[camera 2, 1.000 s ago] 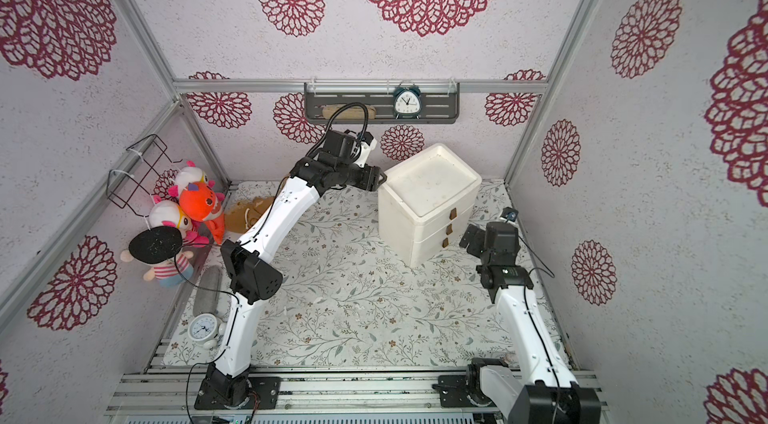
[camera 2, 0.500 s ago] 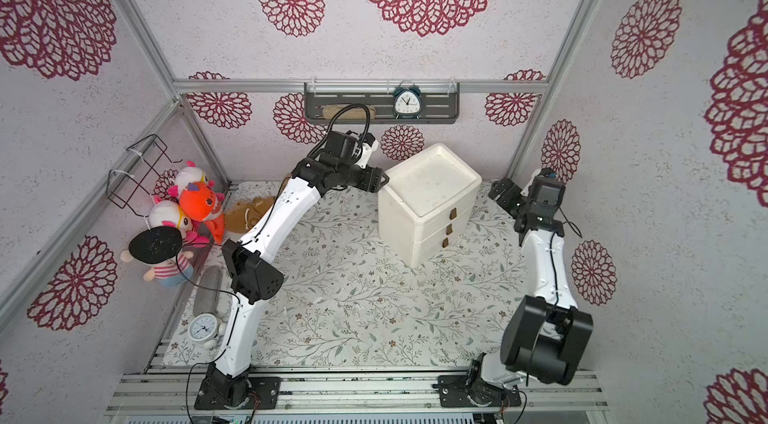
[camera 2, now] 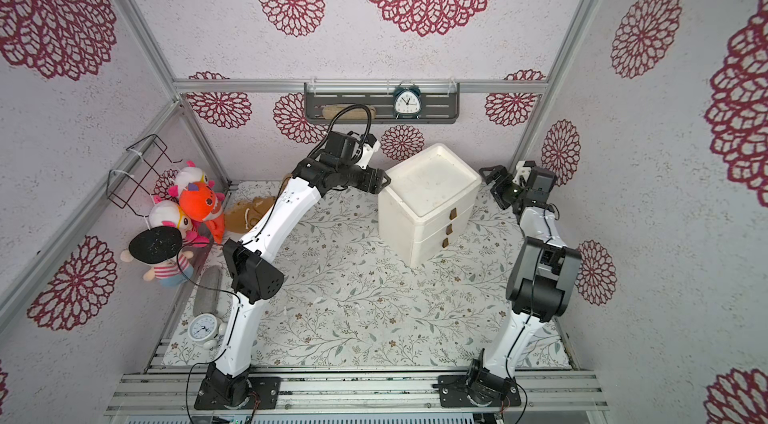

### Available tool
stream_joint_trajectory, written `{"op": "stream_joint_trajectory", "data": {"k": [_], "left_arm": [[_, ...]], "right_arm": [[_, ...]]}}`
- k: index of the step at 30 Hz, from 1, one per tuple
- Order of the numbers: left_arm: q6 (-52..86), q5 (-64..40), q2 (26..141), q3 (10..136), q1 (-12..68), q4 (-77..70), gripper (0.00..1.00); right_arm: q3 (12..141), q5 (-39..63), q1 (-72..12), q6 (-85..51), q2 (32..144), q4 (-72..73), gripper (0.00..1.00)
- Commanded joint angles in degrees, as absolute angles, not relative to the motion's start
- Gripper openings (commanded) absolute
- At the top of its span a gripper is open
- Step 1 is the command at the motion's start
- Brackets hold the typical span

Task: Take the microphone out of the drawer
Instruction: Move the storage box to the center of the board.

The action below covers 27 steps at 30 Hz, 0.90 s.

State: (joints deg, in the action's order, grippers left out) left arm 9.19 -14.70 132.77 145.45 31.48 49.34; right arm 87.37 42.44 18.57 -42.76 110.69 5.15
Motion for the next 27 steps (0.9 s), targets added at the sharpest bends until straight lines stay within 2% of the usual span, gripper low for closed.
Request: {"op": "stream_joint_trajectory", "data": {"k": [1,11,27], "left_arm": [[6.42,-16.13,133.15,144.40,31.73,54.74,0.81],[5.10,-15.34,130.25,143.13,31.57,57.87,0.83],[0.74,-9.85,111.18,123.08,28.47,63.62,0.81]], "right_arm": [[90.51,49.93,17.44,-45.14,111.18,10.41,0.99],[83.10,54.53,11.64,-46.32,110.27,17.88,0.99],[74.52,55.09,-3.21,-49.55,106.72,30.90,0.99]]}}
